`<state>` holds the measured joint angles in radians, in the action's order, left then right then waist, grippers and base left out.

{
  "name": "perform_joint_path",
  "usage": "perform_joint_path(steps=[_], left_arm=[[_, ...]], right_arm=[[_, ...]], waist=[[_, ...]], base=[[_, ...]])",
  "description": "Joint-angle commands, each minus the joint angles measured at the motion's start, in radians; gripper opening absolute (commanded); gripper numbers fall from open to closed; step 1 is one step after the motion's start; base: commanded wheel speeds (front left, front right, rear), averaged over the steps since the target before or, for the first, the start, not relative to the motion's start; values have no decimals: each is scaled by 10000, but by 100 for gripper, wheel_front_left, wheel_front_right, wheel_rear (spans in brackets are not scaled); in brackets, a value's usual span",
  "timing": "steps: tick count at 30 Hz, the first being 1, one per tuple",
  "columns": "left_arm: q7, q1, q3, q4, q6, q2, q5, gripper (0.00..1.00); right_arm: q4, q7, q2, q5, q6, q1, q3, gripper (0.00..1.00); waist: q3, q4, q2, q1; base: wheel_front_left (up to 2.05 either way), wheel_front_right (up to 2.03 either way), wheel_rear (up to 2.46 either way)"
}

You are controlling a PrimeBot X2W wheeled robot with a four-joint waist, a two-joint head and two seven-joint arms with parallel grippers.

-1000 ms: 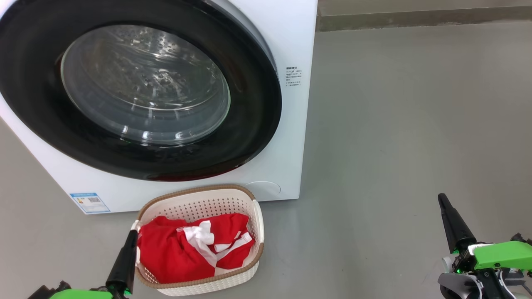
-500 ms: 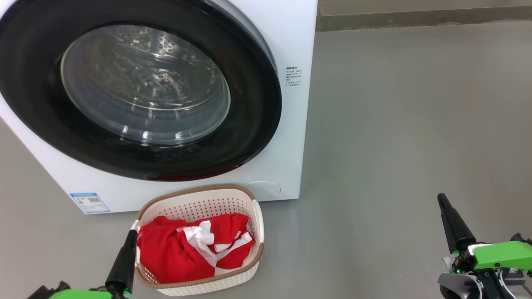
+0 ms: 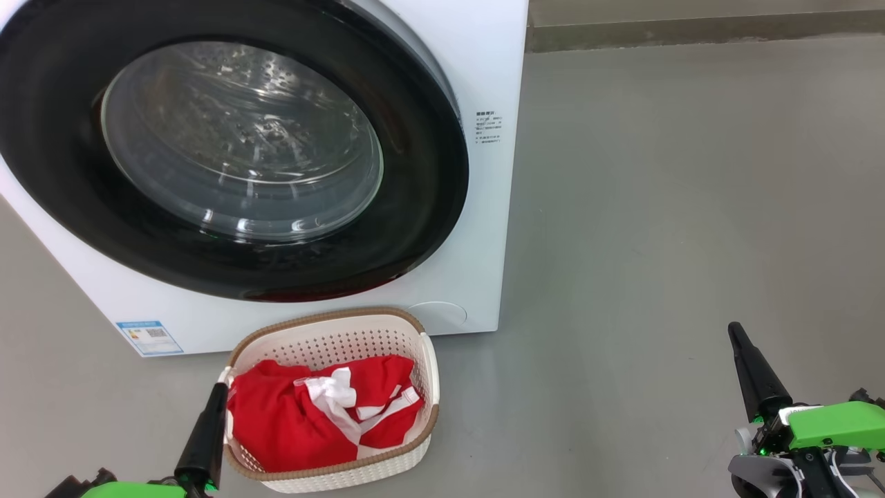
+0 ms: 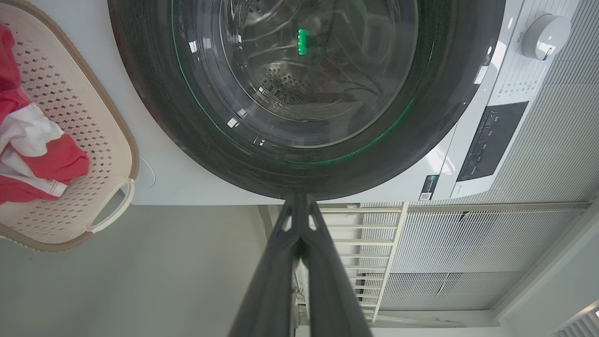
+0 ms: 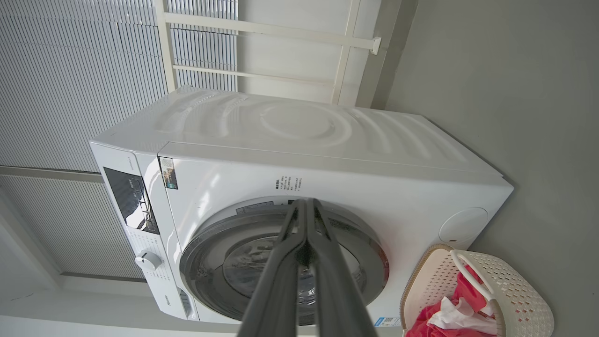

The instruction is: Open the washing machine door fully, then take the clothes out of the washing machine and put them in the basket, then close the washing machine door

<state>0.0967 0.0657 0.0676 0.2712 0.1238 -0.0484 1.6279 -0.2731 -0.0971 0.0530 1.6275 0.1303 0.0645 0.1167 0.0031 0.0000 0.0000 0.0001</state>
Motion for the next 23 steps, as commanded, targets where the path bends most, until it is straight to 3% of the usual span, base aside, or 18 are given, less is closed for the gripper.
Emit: perform_joint_path(steps=[1, 23], left_arm=[[81, 413, 357, -265, 69, -98, -106, 0], [106, 416, 389, -264, 69, -76, -132, 0]], right_arm=[[291, -53, 73, -77, 4, 421, -163, 0], [289, -84, 46, -110, 4, 425, -125, 0]], waist=[[0, 0, 0, 0], [0, 0, 0, 0]], base=[[0, 0, 0], [0, 0, 0]])
